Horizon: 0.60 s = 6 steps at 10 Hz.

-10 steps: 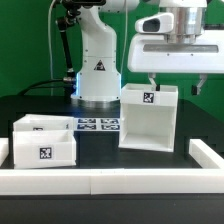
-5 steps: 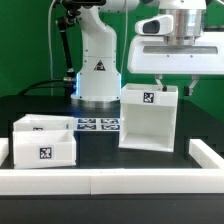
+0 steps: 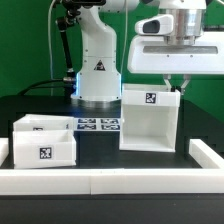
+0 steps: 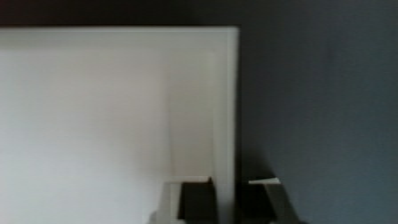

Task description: Assemble drawer

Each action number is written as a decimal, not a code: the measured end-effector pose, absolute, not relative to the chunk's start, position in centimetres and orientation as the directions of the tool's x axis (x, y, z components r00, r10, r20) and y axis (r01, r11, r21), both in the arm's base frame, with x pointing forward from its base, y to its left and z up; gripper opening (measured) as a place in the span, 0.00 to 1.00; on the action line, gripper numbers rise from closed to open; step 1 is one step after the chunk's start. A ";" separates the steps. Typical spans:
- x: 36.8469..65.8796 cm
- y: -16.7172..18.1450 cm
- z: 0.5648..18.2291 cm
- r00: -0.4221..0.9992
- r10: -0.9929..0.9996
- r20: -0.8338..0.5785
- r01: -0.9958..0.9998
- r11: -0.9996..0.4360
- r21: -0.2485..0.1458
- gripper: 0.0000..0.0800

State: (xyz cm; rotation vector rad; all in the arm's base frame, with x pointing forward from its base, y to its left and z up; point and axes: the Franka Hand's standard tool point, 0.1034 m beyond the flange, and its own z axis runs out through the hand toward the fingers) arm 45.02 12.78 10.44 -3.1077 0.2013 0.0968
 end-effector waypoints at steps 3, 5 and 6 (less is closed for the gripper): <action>45.0 12.8 10.4 0.990 -0.128 -0.064 -0.130 -0.991 -0.022 0.05; 45.2 12.7 10.4 0.991 -0.120 -0.065 -0.122 -0.992 -0.023 0.05; 46.7 12.4 10.5 0.993 -0.098 -0.070 -0.100 -0.994 -0.032 0.05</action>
Offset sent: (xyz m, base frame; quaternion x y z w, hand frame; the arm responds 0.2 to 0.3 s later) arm 0.0000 0.0000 0.0000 0.0000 0.0000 0.0000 1.0000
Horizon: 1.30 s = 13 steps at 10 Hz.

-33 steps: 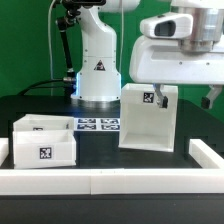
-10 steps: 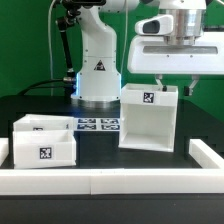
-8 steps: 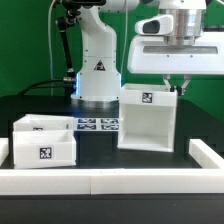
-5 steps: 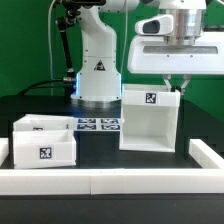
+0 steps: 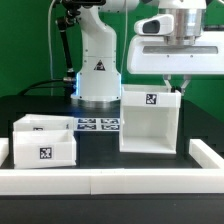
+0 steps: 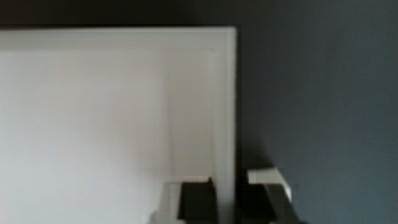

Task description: Assemble drawer

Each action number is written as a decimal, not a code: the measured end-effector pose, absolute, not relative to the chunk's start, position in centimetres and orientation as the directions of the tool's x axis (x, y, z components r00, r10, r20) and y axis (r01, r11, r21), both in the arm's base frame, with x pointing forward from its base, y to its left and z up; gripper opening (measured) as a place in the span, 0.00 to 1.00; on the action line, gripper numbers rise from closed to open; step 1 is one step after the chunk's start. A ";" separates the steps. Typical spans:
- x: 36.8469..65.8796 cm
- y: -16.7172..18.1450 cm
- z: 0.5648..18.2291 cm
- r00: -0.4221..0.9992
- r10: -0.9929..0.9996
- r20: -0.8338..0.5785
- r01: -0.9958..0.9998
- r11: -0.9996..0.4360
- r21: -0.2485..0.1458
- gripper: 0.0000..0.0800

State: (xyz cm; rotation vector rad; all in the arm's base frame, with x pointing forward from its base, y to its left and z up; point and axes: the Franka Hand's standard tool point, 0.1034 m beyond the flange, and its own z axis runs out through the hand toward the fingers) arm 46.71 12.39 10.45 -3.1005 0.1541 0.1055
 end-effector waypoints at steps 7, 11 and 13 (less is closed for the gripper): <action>55.5 10.7 10.6 1.000 0.005 -0.016 0.004 -0.997 -0.078 0.05; 55.7 11.0 10.5 0.997 -0.076 -0.021 -0.077 -0.994 -0.077 0.05; 56.3 10.7 10.6 0.992 -0.124 -0.014 -0.125 -0.989 -0.079 0.05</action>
Offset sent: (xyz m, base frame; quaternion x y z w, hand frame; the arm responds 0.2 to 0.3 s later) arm 0.0603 -0.0124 -0.0062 0.0288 -0.0187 -0.0315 0.9989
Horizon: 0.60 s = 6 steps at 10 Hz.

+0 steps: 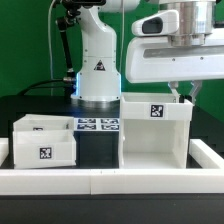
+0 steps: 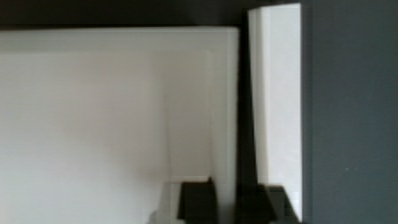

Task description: Assemble drawer

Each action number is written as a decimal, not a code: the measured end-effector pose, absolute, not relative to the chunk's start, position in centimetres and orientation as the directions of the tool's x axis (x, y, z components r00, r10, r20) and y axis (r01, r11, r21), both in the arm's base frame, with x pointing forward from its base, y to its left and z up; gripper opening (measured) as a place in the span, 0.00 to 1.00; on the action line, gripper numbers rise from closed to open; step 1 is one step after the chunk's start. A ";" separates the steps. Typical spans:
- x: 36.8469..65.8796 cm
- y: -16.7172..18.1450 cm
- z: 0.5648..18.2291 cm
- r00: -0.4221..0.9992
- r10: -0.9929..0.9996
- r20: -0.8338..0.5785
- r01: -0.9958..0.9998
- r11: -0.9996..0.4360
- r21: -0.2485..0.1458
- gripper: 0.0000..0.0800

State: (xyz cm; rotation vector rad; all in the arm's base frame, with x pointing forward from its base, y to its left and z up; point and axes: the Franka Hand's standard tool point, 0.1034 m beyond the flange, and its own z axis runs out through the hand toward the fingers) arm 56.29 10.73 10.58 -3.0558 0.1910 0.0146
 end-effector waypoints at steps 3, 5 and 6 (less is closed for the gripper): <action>56.2 11.0 10.6 0.958 -0.287 -0.028 -0.288 -0.954 -0.077 0.05; 56.2 11.2 10.6 0.909 -0.414 -0.039 -0.416 -0.907 -0.073 0.05; 56.4 10.9 10.6 0.864 -0.501 -0.050 -0.503 -0.861 -0.077 0.05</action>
Offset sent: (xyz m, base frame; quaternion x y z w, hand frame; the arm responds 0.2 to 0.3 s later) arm 0.0000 0.0000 0.0000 0.0000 0.0000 0.1938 0.9810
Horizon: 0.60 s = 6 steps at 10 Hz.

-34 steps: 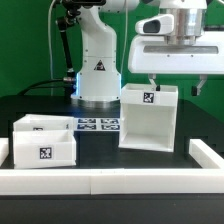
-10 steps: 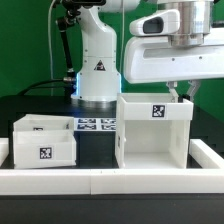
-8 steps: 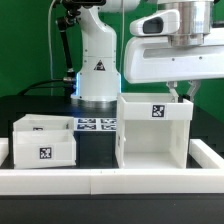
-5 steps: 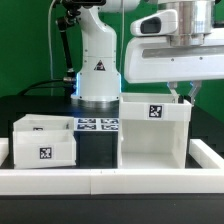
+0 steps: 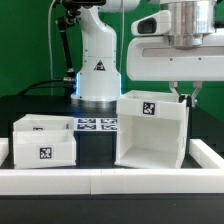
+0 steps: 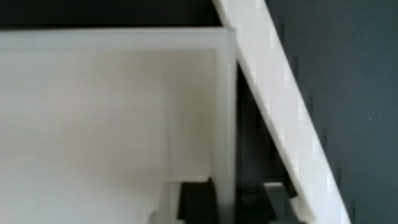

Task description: Assemble drawer

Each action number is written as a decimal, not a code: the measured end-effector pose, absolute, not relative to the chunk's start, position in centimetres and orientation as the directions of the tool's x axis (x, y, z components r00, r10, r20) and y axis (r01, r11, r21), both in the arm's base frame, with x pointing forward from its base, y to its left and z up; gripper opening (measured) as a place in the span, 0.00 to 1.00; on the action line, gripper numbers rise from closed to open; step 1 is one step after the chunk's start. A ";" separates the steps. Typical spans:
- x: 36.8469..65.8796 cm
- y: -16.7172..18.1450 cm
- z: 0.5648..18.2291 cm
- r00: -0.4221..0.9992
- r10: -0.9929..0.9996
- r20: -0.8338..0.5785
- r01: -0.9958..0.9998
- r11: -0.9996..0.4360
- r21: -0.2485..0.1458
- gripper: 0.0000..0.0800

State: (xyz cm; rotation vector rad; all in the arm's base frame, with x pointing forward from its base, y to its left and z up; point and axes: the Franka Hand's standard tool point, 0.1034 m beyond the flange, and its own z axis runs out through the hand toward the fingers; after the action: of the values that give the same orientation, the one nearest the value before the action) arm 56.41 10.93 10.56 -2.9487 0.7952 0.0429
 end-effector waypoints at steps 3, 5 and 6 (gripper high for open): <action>57.2 10.0 10.6 0.694 -0.717 -0.069 -0.720 -0.690 -0.067 0.05; 57.2 10.0 10.6 0.619 -0.782 -0.077 -0.786 -0.616 -0.063 0.05; 57.2 10.3 10.6 0.559 -0.824 -0.091 -0.829 -0.555 -0.062 0.05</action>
Offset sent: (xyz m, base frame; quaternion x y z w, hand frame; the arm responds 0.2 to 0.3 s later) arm 0.0025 -0.0261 -0.0040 -0.0289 0.0160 0.2403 0.9701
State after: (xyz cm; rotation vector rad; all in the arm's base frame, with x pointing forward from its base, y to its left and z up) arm 57.18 10.26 10.57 -2.6863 1.4293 0.0772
